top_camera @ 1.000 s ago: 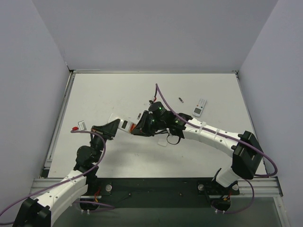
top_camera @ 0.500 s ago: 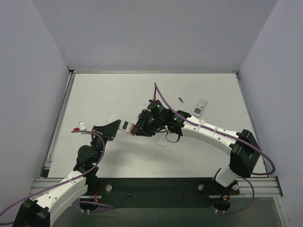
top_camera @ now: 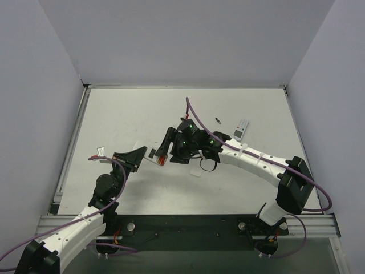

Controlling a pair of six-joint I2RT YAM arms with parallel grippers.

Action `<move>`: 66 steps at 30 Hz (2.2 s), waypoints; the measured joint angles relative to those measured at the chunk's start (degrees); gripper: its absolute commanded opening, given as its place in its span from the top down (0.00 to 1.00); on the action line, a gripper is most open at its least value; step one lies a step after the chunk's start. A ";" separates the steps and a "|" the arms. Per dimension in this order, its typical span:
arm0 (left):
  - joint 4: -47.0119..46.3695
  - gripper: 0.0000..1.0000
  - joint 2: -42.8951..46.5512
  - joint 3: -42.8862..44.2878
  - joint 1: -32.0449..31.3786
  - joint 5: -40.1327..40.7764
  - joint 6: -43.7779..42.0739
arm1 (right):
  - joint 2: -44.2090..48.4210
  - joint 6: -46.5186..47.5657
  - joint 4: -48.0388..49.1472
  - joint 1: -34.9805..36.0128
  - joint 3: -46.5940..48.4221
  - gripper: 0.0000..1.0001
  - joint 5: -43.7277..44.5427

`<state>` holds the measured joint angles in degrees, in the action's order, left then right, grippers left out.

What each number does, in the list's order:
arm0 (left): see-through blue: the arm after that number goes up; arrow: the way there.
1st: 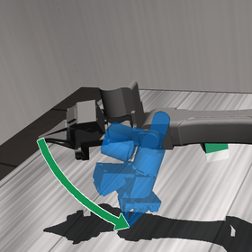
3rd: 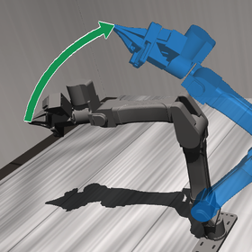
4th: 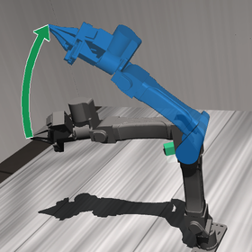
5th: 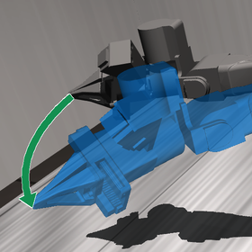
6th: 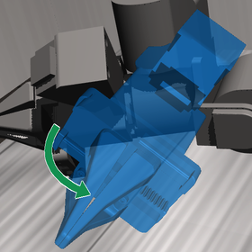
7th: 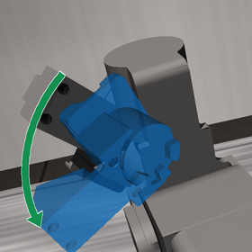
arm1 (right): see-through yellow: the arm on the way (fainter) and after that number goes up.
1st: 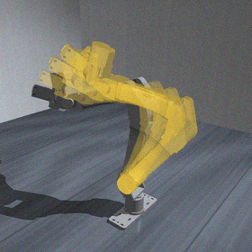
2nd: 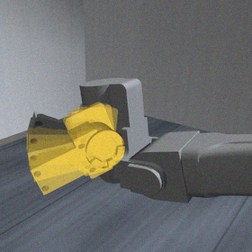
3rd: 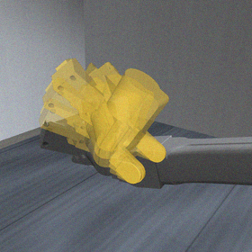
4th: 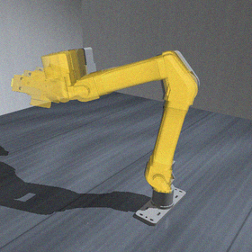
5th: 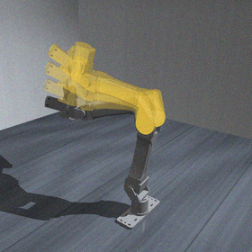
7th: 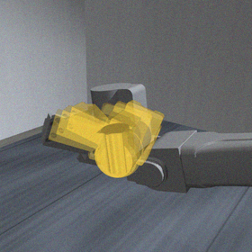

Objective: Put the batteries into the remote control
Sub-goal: Load the battery into the remote control.

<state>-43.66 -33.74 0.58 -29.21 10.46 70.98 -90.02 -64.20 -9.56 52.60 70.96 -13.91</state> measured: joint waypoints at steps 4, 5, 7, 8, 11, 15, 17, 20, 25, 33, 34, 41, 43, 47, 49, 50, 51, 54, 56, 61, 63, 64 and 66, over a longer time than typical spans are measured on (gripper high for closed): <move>2.16 1.00 -0.09 0.00 0.00 0.00 1.55 | 0.04 2.49 -0.55 0.07 0.35 0.20 1.88; 2.56 1.00 -0.28 0.00 0.00 0.00 2.05 | 0.15 3.54 -0.66 0.13 0.59 0.19 2.40; 3.32 1.00 -0.72 0.00 0.00 -0.07 2.84 | 0.72 6.08 -0.81 0.31 1.01 0.18 3.28; 3.56 1.00 -1.05 0.00 0.00 -0.22 3.28 | 1.16 8.00 -1.03 0.33 1.38 0.18 3.54; 4.28 1.00 -1.92 0.00 0.00 -0.92 4.15 | 2.95 14.71 -0.98 0.35 2.21 0.18 3.85; 5.18 1.00 -2.99 0.00 0.00 -2.71 5.70 | 6.23 26.27 -0.72 0.33 2.27 0.38 1.40; 5.66 1.00 -3.32 0.00 0.00 -3.63 6.73 | 8.02 32.26 -0.50 0.37 1.66 0.41 0.00; 7.06 1.00 -3.61 0.00 0.00 -5.14 8.33 | 11.56 41.51 -0.83 0.37 -0.83 0.46 -2.29; 9.81 1.00 -3.78 0.00 0.00 -8.00 10.47 | 14.51 53.16 -2.97 0.63 -2.43 0.52 -6.43; 14.86 1.00 -3.06 0.00 0.00 -11.63 11.82 | 14.51 66.38 -6.05 3.06 -3.85 0.57 -13.55; 15.76 1.00 -3.04 0.00 0.00 -12.15 11.78 | 14.51 68.57 -6.47 3.28 -4.17 0.57 -14.64; 20.52 1.00 -5.88 2.27 0.00 -16.59 10.27 | 14.47 81.55 -8.85 3.32 -4.98 0.56 -20.09; 20.74 1.00 -6.86 3.23 0.00 -17.73 9.75 | 14.34 83.91 -9.09 3.32 -4.98 0.56 -20.92; 20.79 1.00 -7.91 4.57 0.00 -19.37 8.61 | 13.86 89.13 -9.42 3.32 -4.98 0.61 -22.23; 21.03 1.00 -8.24 5.25 0.00 -20.09 7.87 | 13.62 91.69 -9.66 3.32 -5.05 0.63 -22.95; 21.14 1.00 -8.31 5.53 0.00 -20.35 7.58 | 13.46 93.13 -9.73 3.37 -5.20 0.66 -23.30; 21.31 1.00 -8.31 5.81 0.00 -20.63 7.28 | 13.31 94.05 -9.88 3.37 -5.29 0.66 -23.52; 21.79 1.00 -8.28 6.56 0.00 -21.44 6.29 | 12.13 96.96 -10.21 3.76 -5.31 0.69 -24.04; 22.12 1.00 -8.26 7.08 0.00 -21.81 5.73 | 10.97 98.36 -10.29 4.17 -5.31 0.70 -24.04; 23.02 1.00 -7.39 7.93 0.00 -22.53 4.74 | 7.91 100.74 -10.54 6.03 -5.31 0.71 -23.61; 23.17 1.00 -7.08 7.93 0.00 -22.80 4.57 | 7.10 101.31 -10.54 6.60 -5.31 0.71 -23.37; 23.30 1.00 -7.02 7.96 0.00 -22.91 4.44 | 6.71 101.61 -10.54 6.86 -5.31 0.71 -23.17; 23.43 1.00 -6.99 7.96 0.00 -23.08 4.22 | 5.95 101.96 -10.54 7.19 -5.29 0.72 -22.75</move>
<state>-20.23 -40.73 8.54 -29.21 -12.62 75.20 -84.07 37.76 -20.10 59.79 65.67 -36.67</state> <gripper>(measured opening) 0.307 0.289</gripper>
